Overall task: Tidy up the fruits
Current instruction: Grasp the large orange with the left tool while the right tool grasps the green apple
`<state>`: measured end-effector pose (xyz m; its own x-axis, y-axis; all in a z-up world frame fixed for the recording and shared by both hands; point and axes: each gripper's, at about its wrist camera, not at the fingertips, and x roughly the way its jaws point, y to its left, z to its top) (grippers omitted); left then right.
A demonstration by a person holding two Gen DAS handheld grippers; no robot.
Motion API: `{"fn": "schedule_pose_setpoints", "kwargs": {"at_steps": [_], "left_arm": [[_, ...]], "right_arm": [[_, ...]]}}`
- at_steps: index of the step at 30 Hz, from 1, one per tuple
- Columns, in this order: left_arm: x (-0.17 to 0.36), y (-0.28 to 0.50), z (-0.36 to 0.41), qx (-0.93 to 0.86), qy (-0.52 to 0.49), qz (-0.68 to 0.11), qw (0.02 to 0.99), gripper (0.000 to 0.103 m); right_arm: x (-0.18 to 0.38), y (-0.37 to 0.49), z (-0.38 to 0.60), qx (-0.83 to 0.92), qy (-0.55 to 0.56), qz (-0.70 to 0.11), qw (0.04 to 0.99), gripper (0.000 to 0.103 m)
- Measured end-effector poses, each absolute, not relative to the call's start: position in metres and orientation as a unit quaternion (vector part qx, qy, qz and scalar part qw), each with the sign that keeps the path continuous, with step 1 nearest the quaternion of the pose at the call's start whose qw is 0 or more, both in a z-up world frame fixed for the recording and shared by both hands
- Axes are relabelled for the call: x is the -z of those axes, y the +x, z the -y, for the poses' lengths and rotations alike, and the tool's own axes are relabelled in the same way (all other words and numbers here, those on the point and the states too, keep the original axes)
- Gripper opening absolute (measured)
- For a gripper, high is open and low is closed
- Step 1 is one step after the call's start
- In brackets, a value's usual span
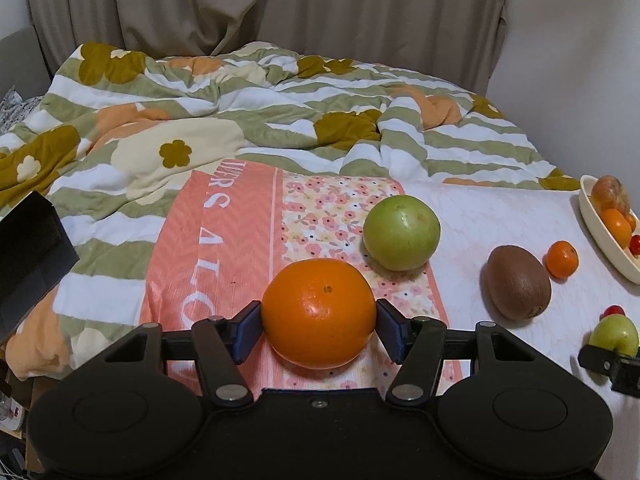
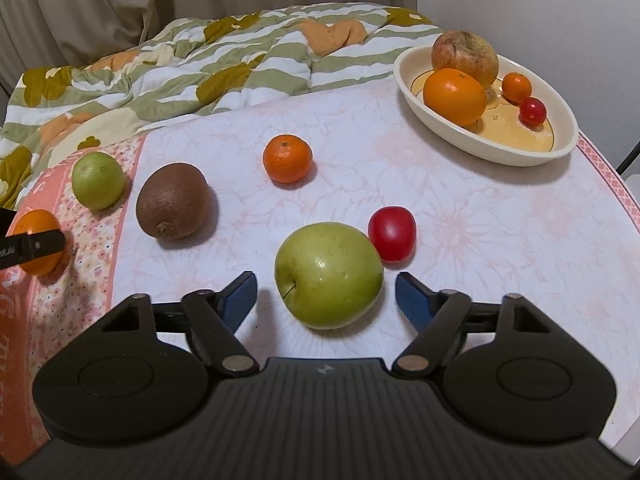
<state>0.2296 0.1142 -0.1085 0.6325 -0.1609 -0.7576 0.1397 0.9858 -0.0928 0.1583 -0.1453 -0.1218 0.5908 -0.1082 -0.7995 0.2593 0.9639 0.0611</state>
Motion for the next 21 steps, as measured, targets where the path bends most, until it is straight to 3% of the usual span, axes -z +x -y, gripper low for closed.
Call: {"fn": "schedule_pose_setpoints", "kwargs": {"at_steps": [7,21], "left_arm": [[0.109,0.222,-0.118,0.086,-0.013,-0.421,0.903,0.064],[0.087,0.188,-0.122,0.093,-0.025,-0.405,0.909,0.064]], "right_arm": [[0.124,0.159,0.146,0.115,0.087,-0.438,0.887,0.073],[0.107,0.143,0.138,0.103,0.075,-0.414,0.901,0.072]]}}
